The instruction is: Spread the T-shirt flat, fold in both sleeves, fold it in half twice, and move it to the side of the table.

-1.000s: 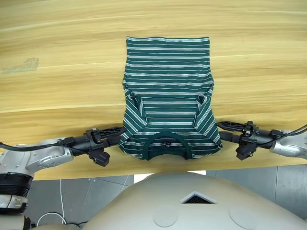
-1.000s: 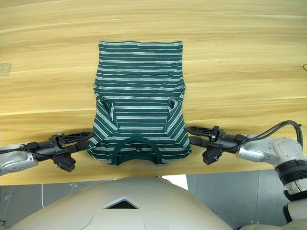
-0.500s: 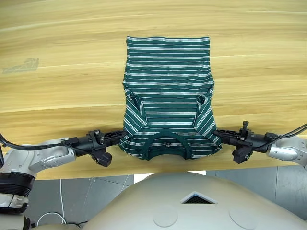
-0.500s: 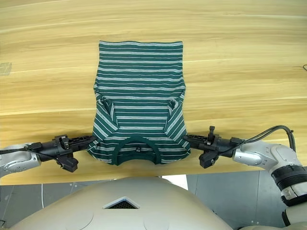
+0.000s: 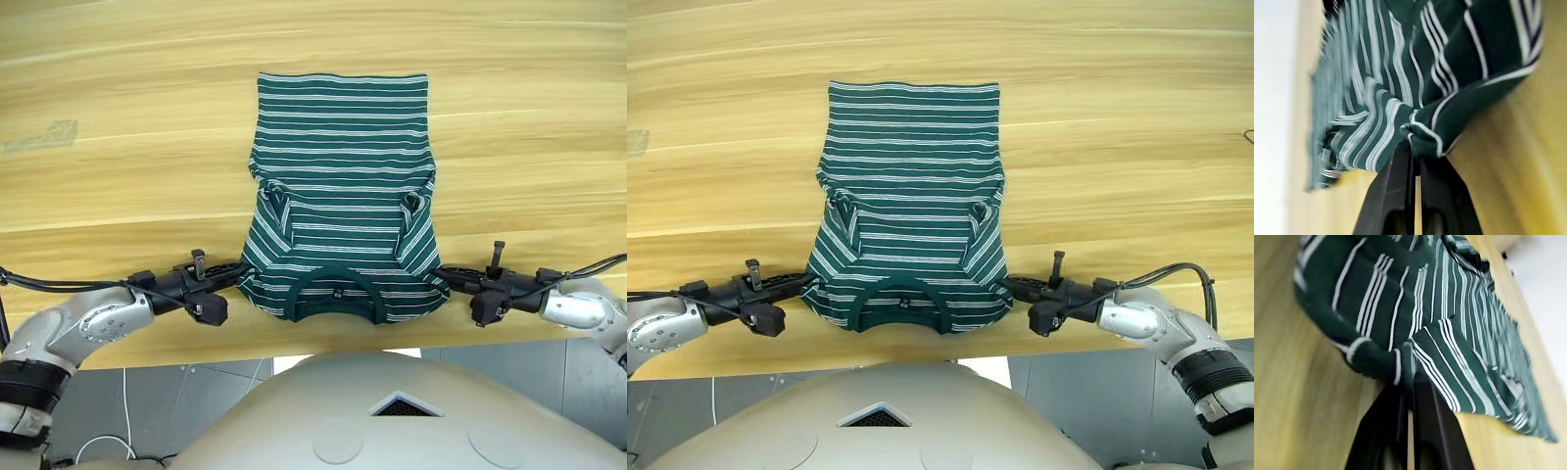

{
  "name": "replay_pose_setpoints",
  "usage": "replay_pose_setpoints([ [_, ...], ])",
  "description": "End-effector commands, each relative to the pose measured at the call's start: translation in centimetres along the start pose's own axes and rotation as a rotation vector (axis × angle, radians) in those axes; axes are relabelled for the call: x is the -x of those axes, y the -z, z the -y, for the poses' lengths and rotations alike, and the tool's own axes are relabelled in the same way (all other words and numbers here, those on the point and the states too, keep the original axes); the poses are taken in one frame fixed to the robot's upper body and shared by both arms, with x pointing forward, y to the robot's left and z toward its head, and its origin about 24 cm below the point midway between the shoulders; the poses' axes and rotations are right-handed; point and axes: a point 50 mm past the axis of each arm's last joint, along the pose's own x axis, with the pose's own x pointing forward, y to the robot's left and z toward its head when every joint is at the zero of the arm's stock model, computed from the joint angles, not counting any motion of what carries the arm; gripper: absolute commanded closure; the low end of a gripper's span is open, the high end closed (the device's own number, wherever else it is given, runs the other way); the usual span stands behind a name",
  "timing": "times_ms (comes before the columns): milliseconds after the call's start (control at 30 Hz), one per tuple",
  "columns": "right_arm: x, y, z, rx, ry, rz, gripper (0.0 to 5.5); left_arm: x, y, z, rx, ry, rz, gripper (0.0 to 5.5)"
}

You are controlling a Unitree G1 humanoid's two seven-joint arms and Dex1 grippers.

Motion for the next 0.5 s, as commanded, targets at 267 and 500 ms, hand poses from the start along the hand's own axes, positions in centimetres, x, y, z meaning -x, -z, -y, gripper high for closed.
replay_pose_setpoints([
  [267, 1.7, -4.1, 2.7, -0.683, -0.133, 0.047, 5.5, 3.7, -3.5, -1.9, 0.509, 0.189, -0.004, 5.47],
  [500, 2.9, -5.6, 3.1, -0.786, -0.114, 0.095, 5.5, 5.3, -5.3, -1.2, 0.639, 0.168, 0.066, 5.47],
])
